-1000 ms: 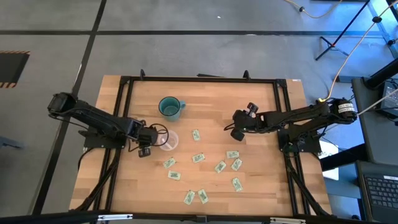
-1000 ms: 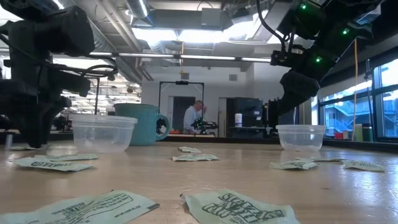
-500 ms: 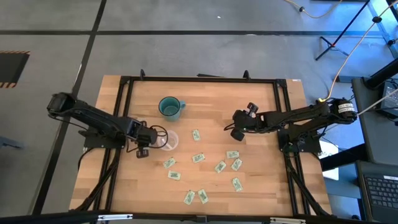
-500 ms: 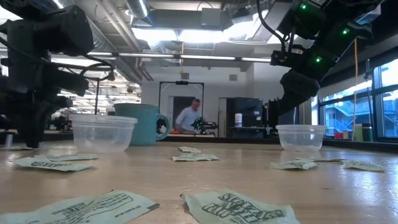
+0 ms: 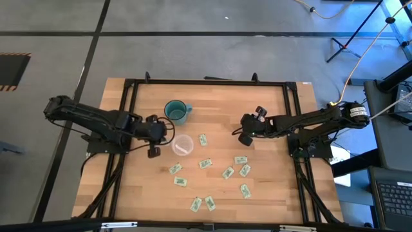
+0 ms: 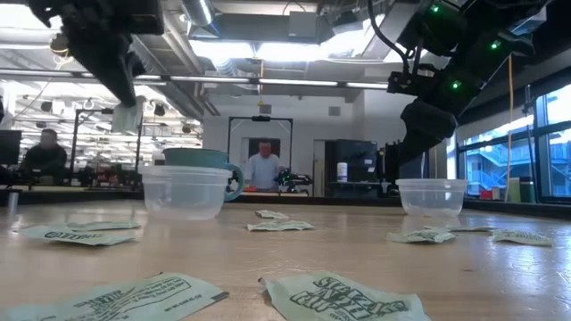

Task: Pick and place Stevia / Truvia into bins
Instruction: Put the white stevia packet into the left transparent container

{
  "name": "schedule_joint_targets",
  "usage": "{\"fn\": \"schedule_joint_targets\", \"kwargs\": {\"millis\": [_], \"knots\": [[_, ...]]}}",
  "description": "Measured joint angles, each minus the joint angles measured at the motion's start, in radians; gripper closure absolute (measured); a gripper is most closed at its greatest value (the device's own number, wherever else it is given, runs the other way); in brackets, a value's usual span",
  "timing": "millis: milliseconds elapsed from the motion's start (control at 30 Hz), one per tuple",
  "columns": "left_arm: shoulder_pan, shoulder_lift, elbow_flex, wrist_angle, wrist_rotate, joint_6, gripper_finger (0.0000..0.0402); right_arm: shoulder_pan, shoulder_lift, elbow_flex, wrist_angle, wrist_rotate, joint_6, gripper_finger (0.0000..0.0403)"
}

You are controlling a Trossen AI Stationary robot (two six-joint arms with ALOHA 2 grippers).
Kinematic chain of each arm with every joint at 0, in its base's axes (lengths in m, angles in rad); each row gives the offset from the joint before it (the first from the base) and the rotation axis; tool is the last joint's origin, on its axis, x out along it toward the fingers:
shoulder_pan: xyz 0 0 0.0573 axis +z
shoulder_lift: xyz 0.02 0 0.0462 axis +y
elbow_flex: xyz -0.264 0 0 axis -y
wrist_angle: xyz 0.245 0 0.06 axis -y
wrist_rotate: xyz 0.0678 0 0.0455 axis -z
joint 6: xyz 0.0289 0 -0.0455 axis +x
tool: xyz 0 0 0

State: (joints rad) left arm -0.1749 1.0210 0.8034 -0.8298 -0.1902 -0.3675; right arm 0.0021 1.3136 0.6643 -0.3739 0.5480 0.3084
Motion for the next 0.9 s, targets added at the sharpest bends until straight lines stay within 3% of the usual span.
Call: {"fn": "schedule_joint_targets", "kwargs": {"millis": [167,333,667,900], "knots": [[0.002,0.005,0.017,0.164,-0.054,0.135,0.0399,0.000,0.000,0.000,0.007,0.000,-0.003,0.0285],[0.032,0.074,0.017,0.328,-0.041,0.255,0.0399,0.000,0.000,0.000,0.012,-0.001,-0.002,0.0285],[0.103,0.320,0.017,0.331,0.098,0.270,0.0399,0.000,0.000,0.000,0.015,-0.001,-0.003,0.0285],[0.141,0.388,0.017,0.328,0.164,0.269,0.0399,0.000,0.000,0.000,0.014,-0.002,-0.003,0.0285]]}}
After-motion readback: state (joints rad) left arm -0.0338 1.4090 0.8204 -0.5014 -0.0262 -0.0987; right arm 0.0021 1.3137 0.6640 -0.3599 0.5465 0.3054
